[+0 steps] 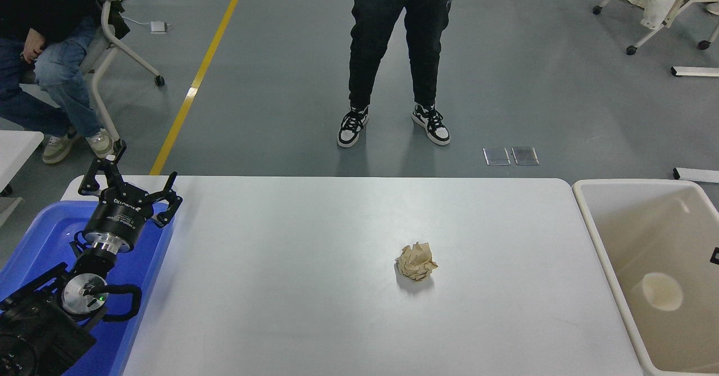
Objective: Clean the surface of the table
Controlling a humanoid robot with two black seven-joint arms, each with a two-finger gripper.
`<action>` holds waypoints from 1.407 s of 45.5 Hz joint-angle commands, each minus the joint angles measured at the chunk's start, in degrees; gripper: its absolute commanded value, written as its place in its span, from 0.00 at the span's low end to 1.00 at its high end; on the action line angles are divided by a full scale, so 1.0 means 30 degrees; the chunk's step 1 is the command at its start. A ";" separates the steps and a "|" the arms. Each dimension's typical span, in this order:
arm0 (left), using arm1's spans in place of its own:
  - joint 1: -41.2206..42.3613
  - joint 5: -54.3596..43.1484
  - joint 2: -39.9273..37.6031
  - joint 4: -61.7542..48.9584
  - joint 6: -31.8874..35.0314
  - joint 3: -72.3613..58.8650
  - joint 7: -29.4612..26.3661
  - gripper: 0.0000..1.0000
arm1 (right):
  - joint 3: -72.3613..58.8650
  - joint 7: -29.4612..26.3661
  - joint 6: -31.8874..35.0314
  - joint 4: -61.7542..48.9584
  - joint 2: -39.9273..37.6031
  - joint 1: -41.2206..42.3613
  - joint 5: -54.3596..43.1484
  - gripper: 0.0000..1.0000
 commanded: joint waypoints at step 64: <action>0.0000 0.0000 0.0008 -0.0001 0.0000 0.0000 0.0000 1.00 | 2.4422 0.0590 0.0389 1.1751 0.2233 -0.2297 0.8475 0.99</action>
